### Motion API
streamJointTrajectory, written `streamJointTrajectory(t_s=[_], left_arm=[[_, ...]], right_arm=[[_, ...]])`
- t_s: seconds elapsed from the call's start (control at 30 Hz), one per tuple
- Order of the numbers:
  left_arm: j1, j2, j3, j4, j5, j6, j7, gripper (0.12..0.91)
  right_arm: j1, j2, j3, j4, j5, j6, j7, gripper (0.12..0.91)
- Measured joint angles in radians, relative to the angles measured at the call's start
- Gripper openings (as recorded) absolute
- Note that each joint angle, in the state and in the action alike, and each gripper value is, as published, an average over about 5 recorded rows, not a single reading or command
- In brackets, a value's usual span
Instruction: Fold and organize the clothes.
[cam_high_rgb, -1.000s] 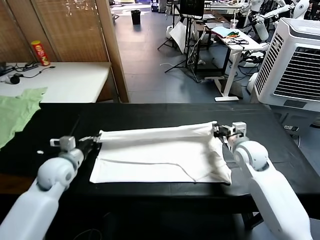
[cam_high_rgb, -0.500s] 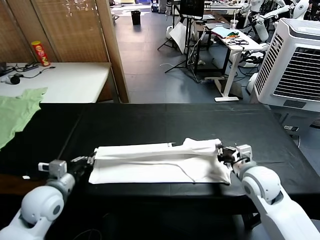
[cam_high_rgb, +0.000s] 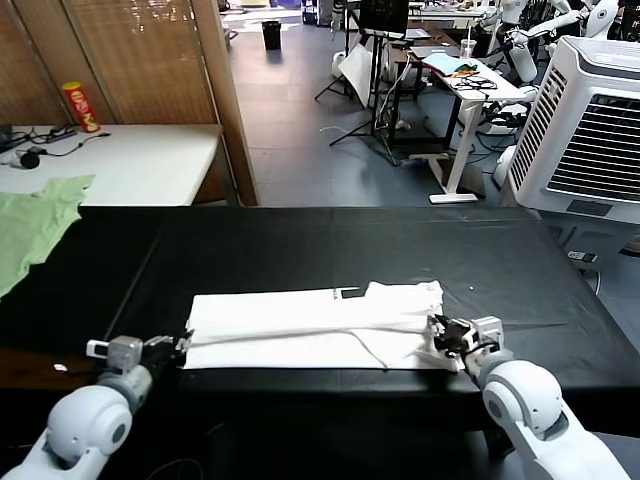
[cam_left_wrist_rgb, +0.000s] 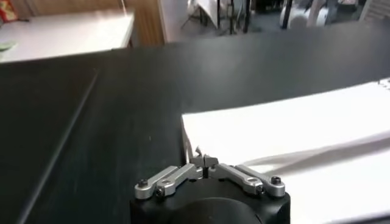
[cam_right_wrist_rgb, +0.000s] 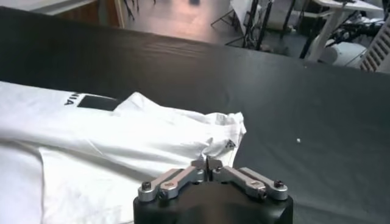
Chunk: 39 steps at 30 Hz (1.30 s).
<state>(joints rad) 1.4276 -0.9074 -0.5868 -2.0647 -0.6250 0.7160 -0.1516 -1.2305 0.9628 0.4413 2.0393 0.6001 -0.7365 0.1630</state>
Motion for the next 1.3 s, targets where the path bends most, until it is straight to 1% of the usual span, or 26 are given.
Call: streamJointTrajectory(t_s=[0.03,0.07,0.1,0.13,0.2,0.23,0.3,0.4,0.5,0.67,0.73,0.87,0.97,1.03,1.07,1.1,1.17,1.2,1.27,1.3], left_arm=[[0.002,0.003,-0.004,-0.006,-0.004,0.004,-0.001,0.471],[0.002,0.004,-0.008,-0.010,-0.012,0.003,-0.004,0.521],[0.000,0.004,-0.011,-0.013,-0.021,-0.003,-0.011,0.588],[-0.005,0.002,-0.012,-0.014,-0.031,-0.014,-0.022,0.638],[-0.023,-0.009,-0.008,-0.006,-0.052,-0.051,-0.055,0.728],[-0.036,-0.017,-0.005,0.001,-0.060,-0.071,-0.070,0.758],[-0.071,-0.038,0.006,0.025,-0.071,-0.102,-0.091,0.788],[-0.133,-0.072,0.026,0.075,-0.087,-0.121,-0.098,0.797],[-0.188,-0.096,0.041,0.129,-0.110,-0.127,-0.097,0.798],[-0.241,-0.118,0.056,0.200,-0.134,-0.125,-0.072,0.798],[-0.249,-0.125,0.059,0.219,-0.135,-0.124,-0.063,0.798],[-0.258,-0.134,0.064,0.247,-0.125,-0.128,-0.054,0.796],[-0.267,-0.139,0.069,0.268,-0.108,-0.133,-0.052,0.760],[-0.271,-0.143,0.072,0.277,-0.103,-0.136,-0.048,0.693],[-0.272,-0.144,0.073,0.281,-0.100,-0.140,-0.043,0.651],[-0.271,-0.145,0.074,0.284,-0.095,-0.146,-0.036,0.591],[-0.271,-0.147,0.076,0.291,-0.079,-0.161,-0.017,0.493],[-0.272,-0.148,0.078,0.295,-0.069,-0.169,-0.008,0.426],[-0.276,-0.151,0.081,0.306,-0.047,-0.183,0.009,0.325],[-0.279,-0.153,0.082,0.311,-0.034,-0.190,0.016,0.258]], right_arm=[[0.002,0.002,0.013,0.001,0.003,0.000,-0.003,0.683],[0.006,0.006,0.026,-0.001,0.003,0.000,-0.003,0.723],[0.011,0.012,0.036,-0.005,0.001,0.000,-0.003,0.749],[0.018,0.019,0.045,-0.011,-0.005,0.000,-0.002,0.776],[0.037,0.038,0.054,-0.031,-0.026,0.000,0.005,0.791],[0.048,0.048,0.054,-0.044,-0.039,0.002,0.007,0.795],[0.076,0.072,0.048,-0.077,-0.066,0.014,0.008,0.797],[0.117,0.105,0.028,-0.131,-0.094,0.050,0.006,0.798],[0.155,0.136,0.008,-0.186,-0.114,0.078,0.006,0.798],[0.202,0.180,-0.009,-0.264,-0.135,0.091,0.012,0.795],[0.211,0.194,-0.011,-0.288,-0.138,0.093,0.012,0.775],[0.225,0.220,-0.013,-0.323,-0.156,0.096,0.009,0.684],[0.232,0.245,-0.012,-0.337,-0.175,0.096,0.008,0.603],[0.232,0.263,-0.011,-0.340,-0.187,0.096,0.008,0.530],[0.231,0.271,-0.011,-0.341,-0.194,0.097,0.008,0.490],[0.229,0.279,-0.011,-0.342,-0.200,0.098,0.008,0.433],[0.224,0.293,-0.012,-0.341,-0.214,0.101,0.010,0.340],[0.221,0.299,-0.012,-0.339,-0.223,0.104,0.013,0.283],[0.213,0.310,-0.011,-0.334,-0.240,0.113,0.020,0.212],[0.208,0.314,-0.011,-0.331,-0.249,0.119,0.026,0.180]])
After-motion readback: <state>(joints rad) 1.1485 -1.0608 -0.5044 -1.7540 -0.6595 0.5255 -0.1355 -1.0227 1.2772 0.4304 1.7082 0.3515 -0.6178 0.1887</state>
